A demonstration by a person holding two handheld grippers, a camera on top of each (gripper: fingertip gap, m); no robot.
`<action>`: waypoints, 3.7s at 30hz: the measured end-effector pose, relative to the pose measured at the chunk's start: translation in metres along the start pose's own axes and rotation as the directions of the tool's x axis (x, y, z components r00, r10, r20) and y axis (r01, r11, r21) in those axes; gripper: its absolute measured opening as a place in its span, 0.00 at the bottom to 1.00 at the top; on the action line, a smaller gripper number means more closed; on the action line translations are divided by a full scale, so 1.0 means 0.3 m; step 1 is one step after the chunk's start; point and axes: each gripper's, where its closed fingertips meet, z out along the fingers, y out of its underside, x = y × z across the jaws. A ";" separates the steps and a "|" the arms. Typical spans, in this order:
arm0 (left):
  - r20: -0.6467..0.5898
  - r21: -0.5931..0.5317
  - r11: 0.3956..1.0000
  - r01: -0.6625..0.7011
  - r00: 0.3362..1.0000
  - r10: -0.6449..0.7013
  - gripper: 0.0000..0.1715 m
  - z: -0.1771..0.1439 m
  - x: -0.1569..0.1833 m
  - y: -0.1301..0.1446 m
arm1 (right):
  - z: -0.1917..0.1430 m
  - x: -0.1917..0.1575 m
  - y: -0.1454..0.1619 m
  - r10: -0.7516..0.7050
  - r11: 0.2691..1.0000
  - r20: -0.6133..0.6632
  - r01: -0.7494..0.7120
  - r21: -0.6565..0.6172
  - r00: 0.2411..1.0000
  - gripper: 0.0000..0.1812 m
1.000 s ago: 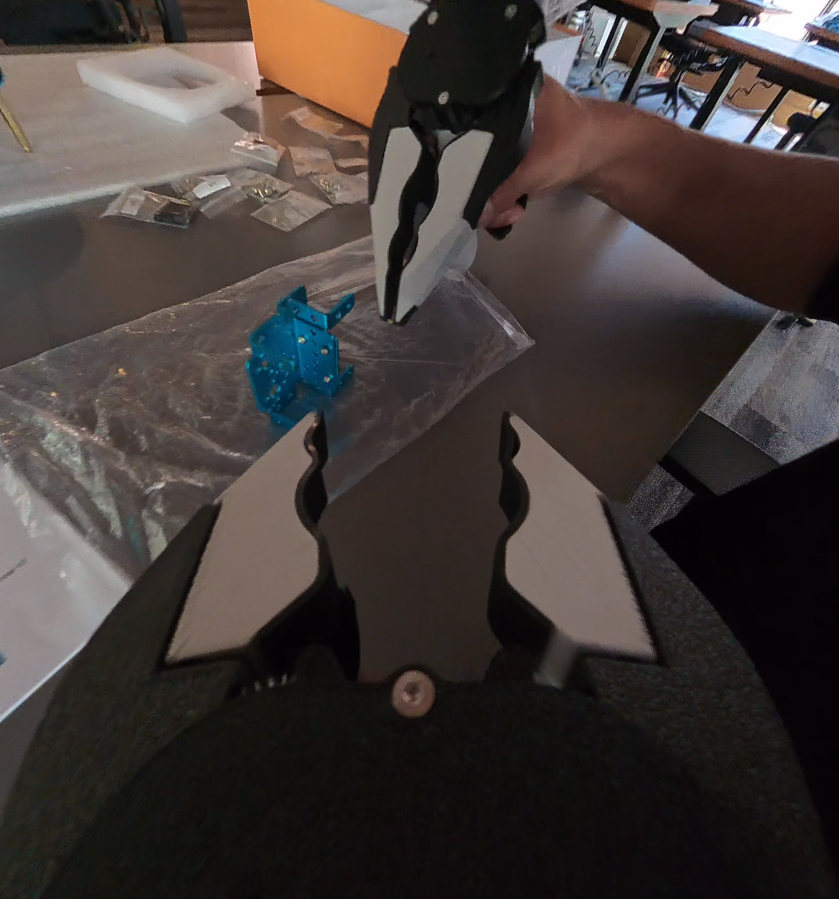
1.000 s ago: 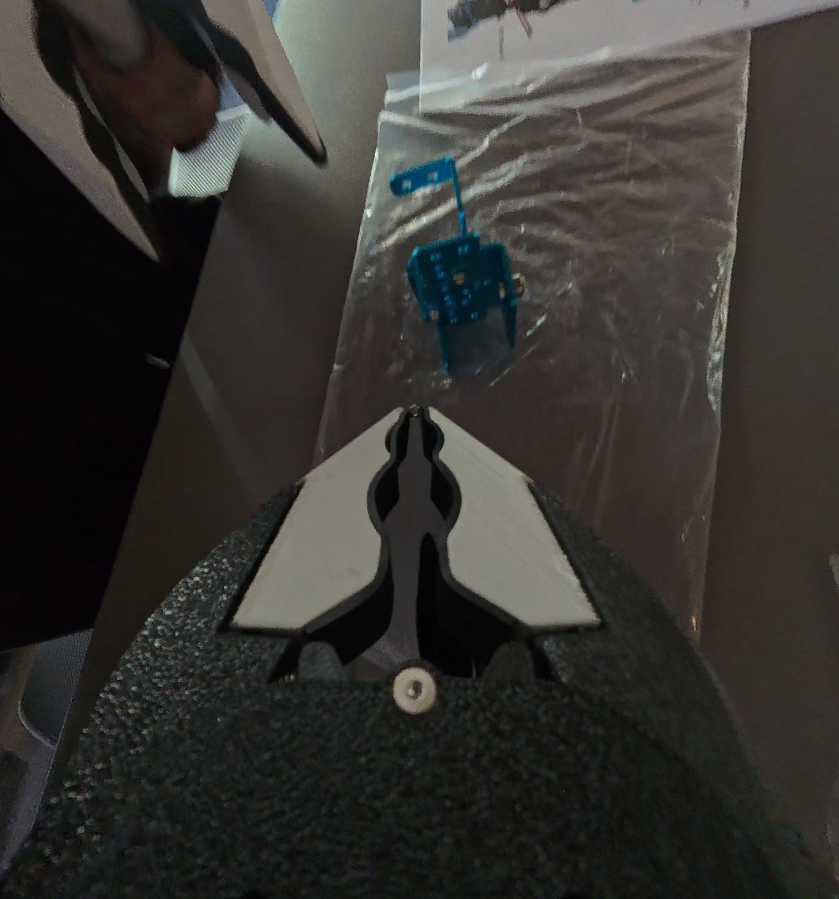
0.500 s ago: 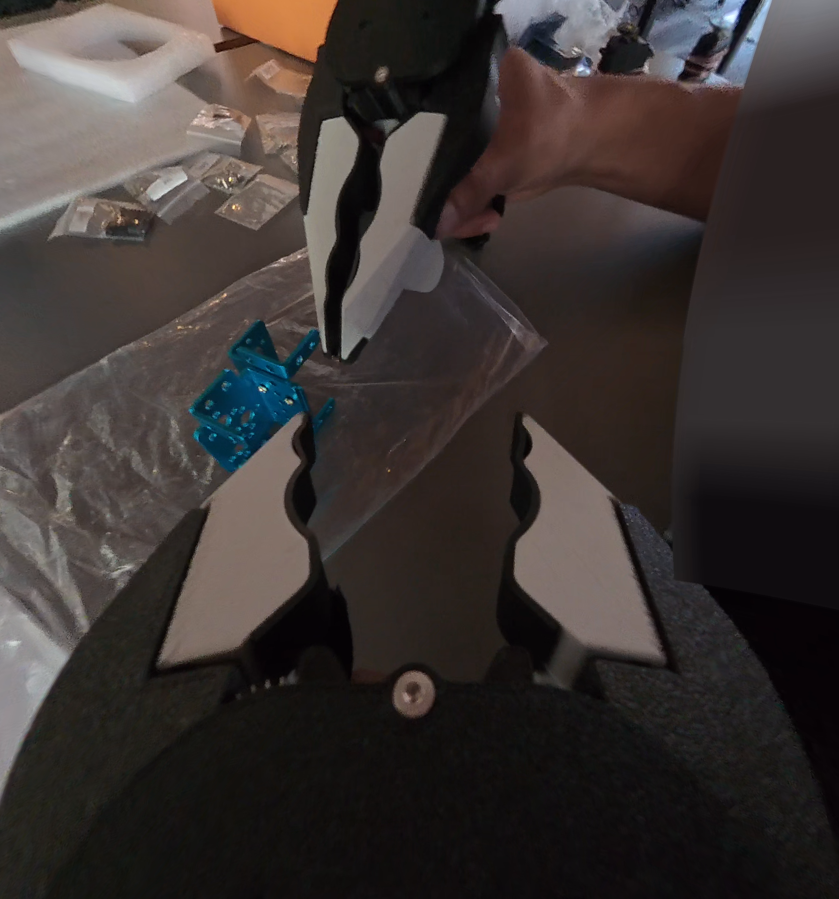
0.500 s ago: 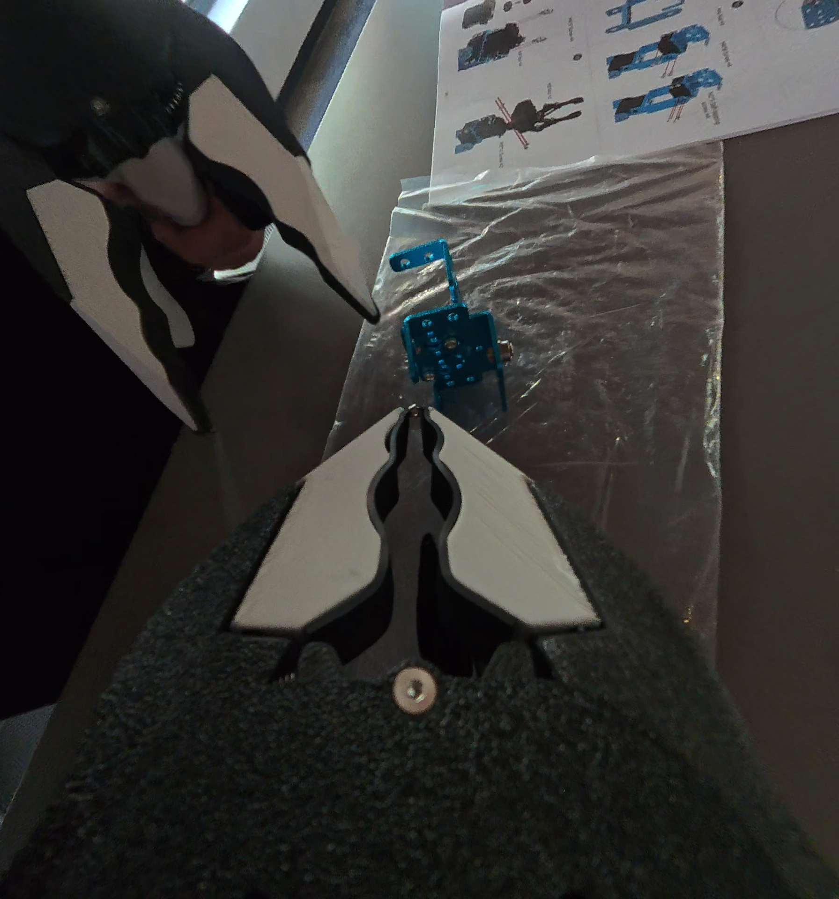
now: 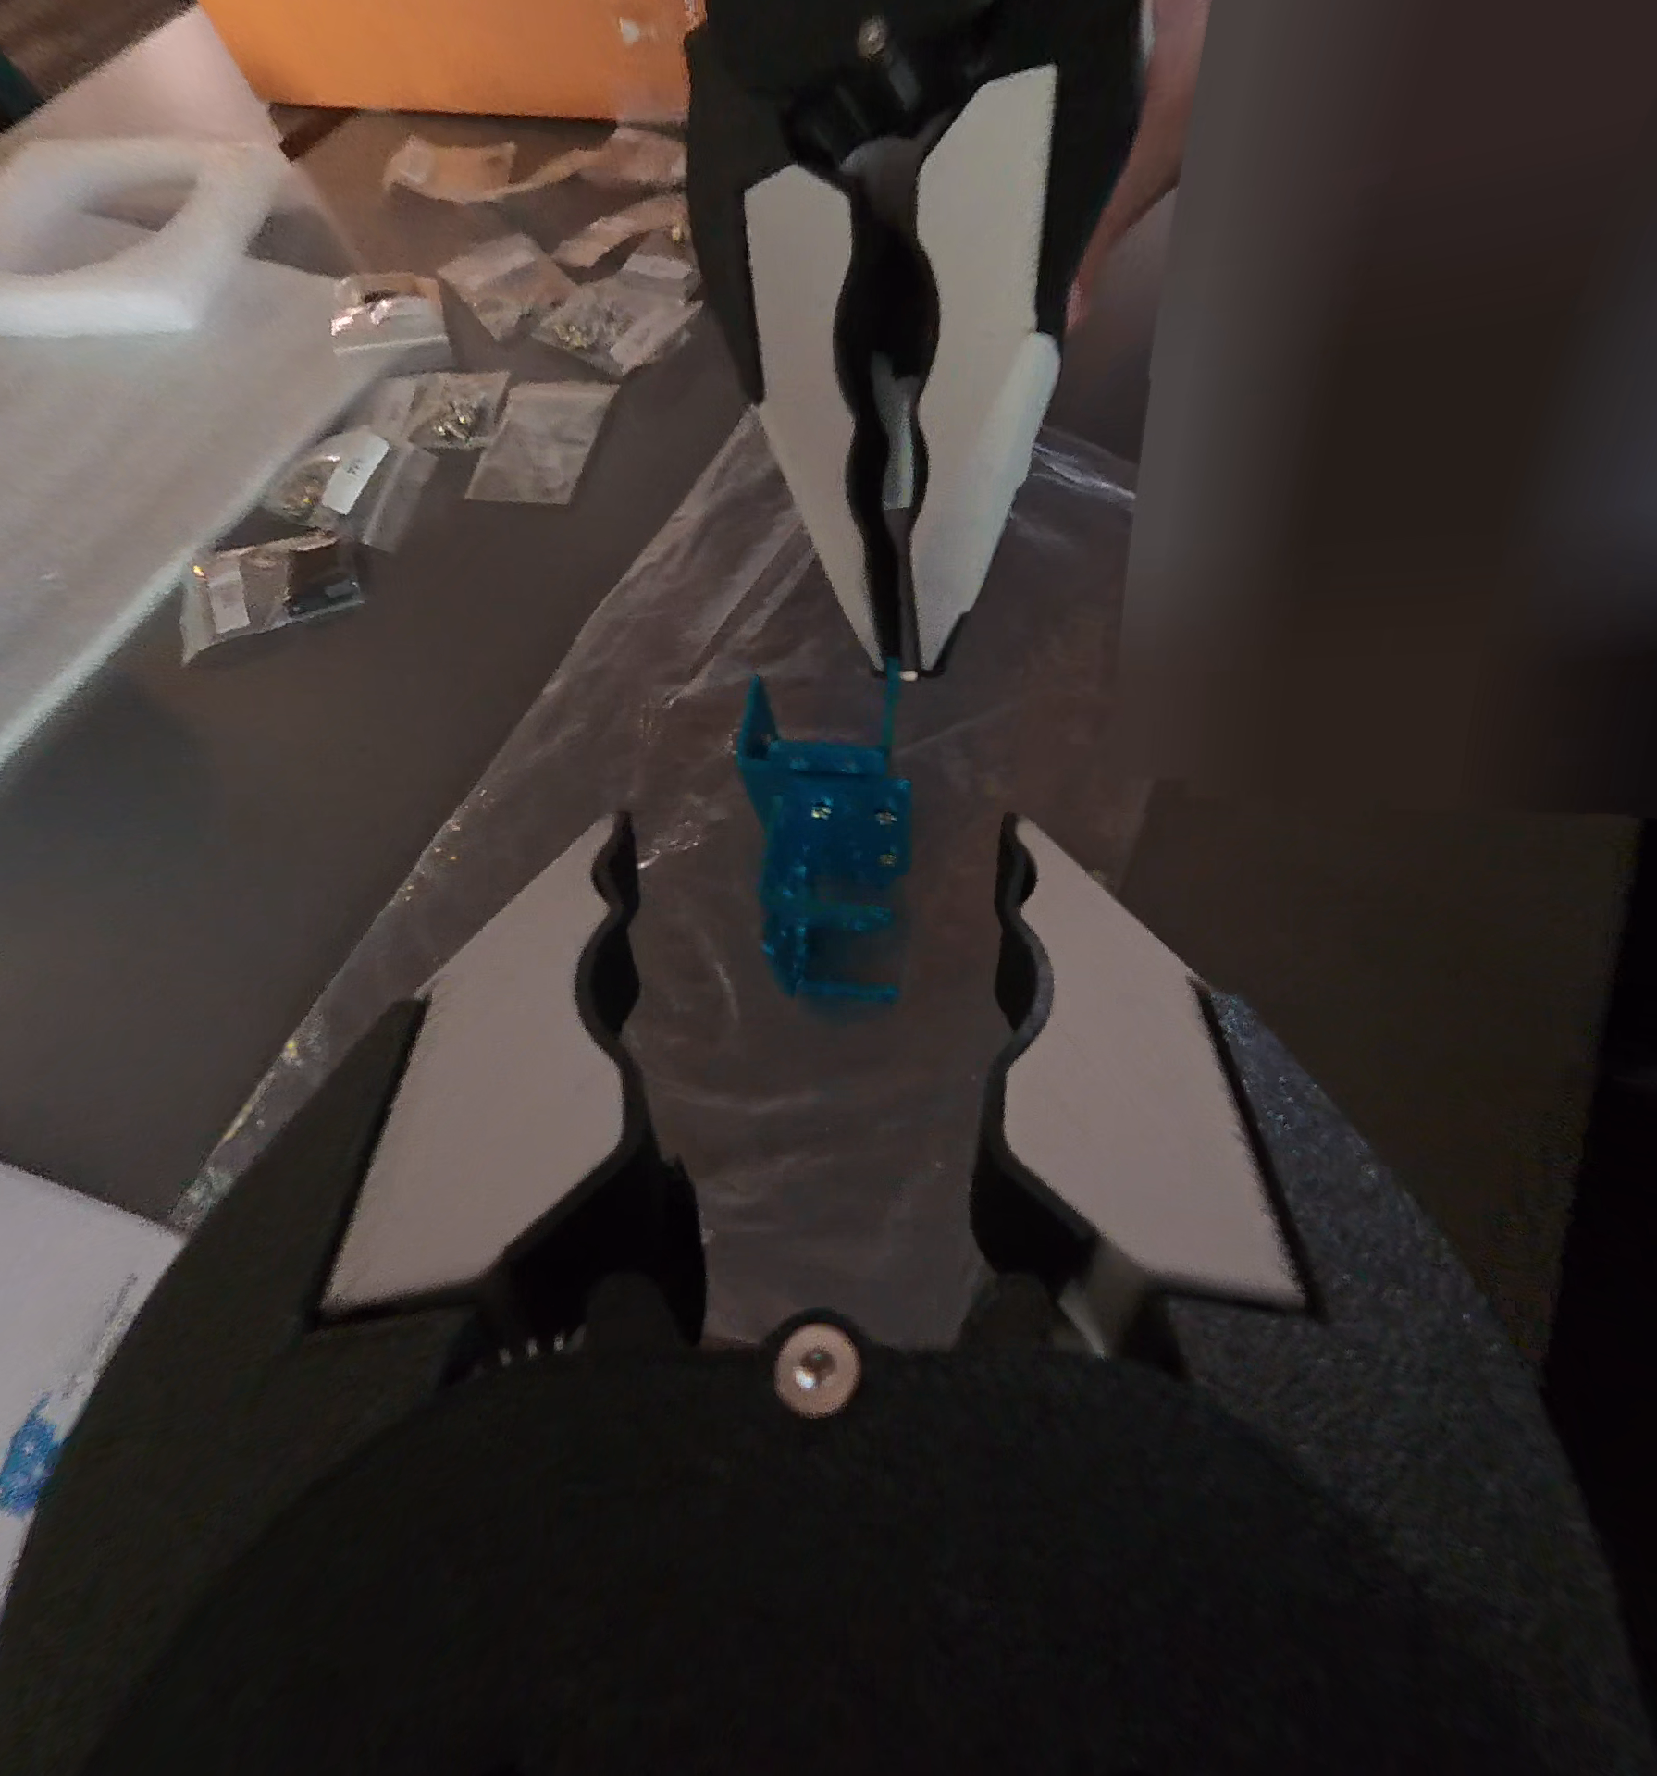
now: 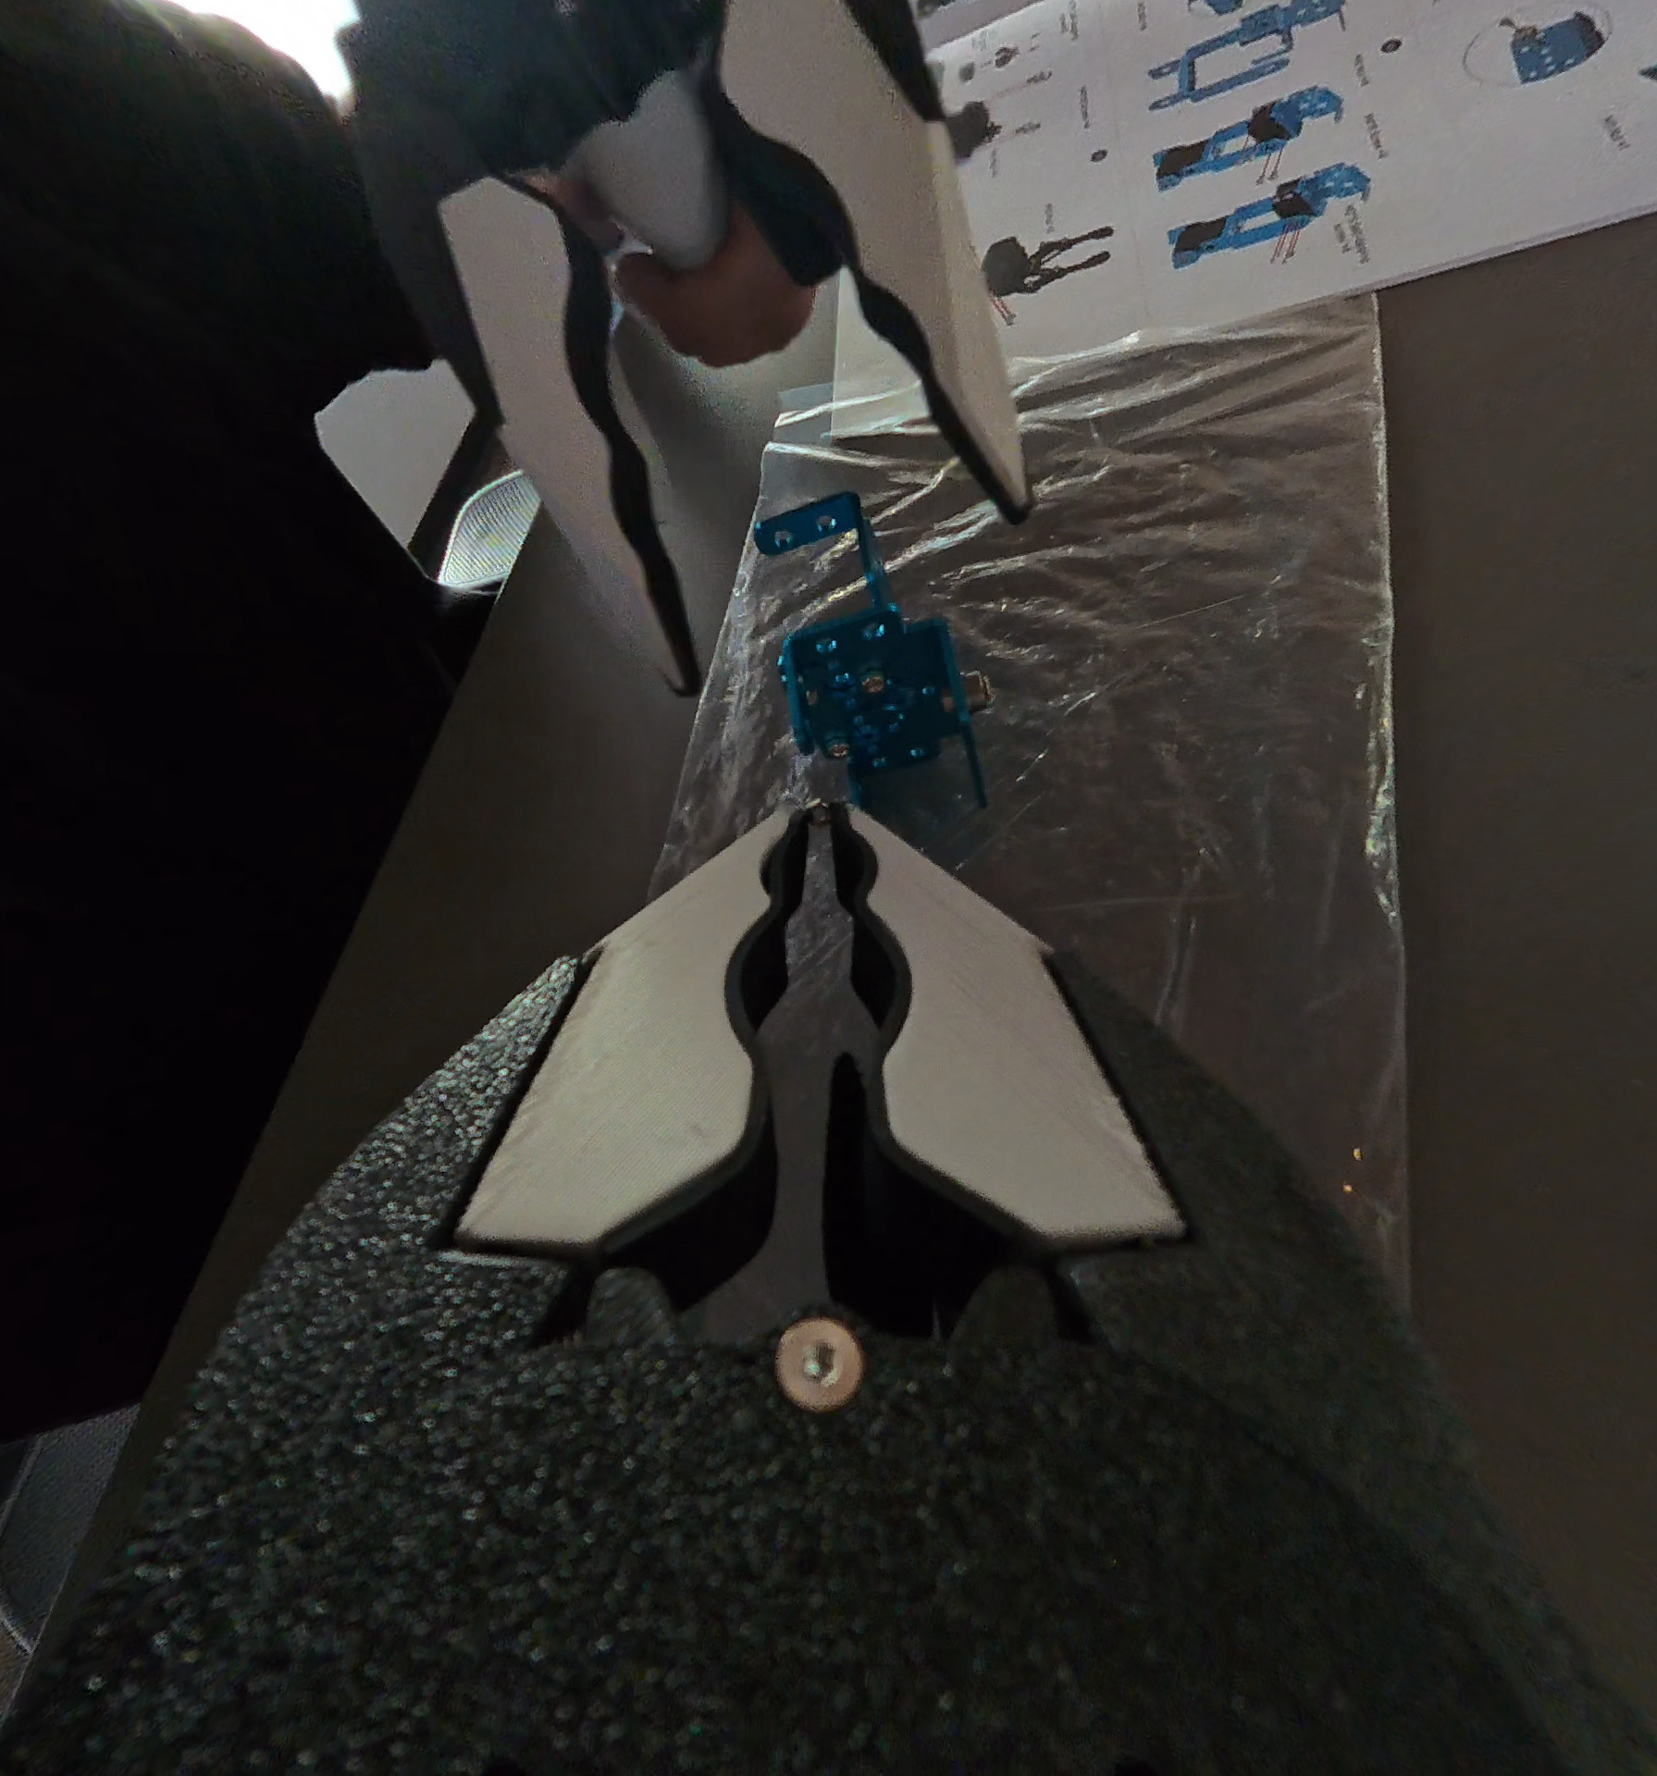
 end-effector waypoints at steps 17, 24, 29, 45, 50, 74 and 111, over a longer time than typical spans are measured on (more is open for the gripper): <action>-0.136 -0.062 0.996 -0.059 0.989 0.050 0.27 0.111 0.015 0.043 | -0.016 0.005 0.000 0.022 0.999 0.016 -0.023 0.023 1.000 0.02; -0.167 -0.049 0.998 -0.039 0.985 0.030 0.24 0.104 0.018 0.039 | -0.013 0.000 0.000 0.028 0.999 0.029 -0.029 0.021 0.999 0.02; -0.173 -0.046 0.998 -0.053 0.984 0.044 0.24 0.105 0.020 0.038 | -0.014 -0.001 -0.003 0.026 0.999 0.028 -0.027 0.026 0.999 0.02; -0.086 0.028 1.000 -0.010 0.996 0.012 0.23 0.075 -0.058 -0.135 | -0.101 0.000 -0.137 0.034 0.955 0.045 -0.046 0.294 0.998 0.02; -0.103 0.058 0.998 0.025 0.994 -0.019 0.23 0.081 -0.063 -0.180 | -0.147 0.001 -0.172 0.050 0.924 0.080 -0.077 0.375 0.996 0.02; -0.091 0.078 0.997 0.027 0.996 -0.019 0.23 0.081 -0.065 -0.229 | -0.151 -0.004 -0.192 0.107 0.890 0.177 -0.174 0.421 0.978 0.02; -0.009 -0.147 0.989 0.000 1.000 -0.001 0.24 0.121 -0.111 0.043 | -0.125 0.095 -0.111 0.123 0.952 -0.022 -0.112 0.285 0.992 0.02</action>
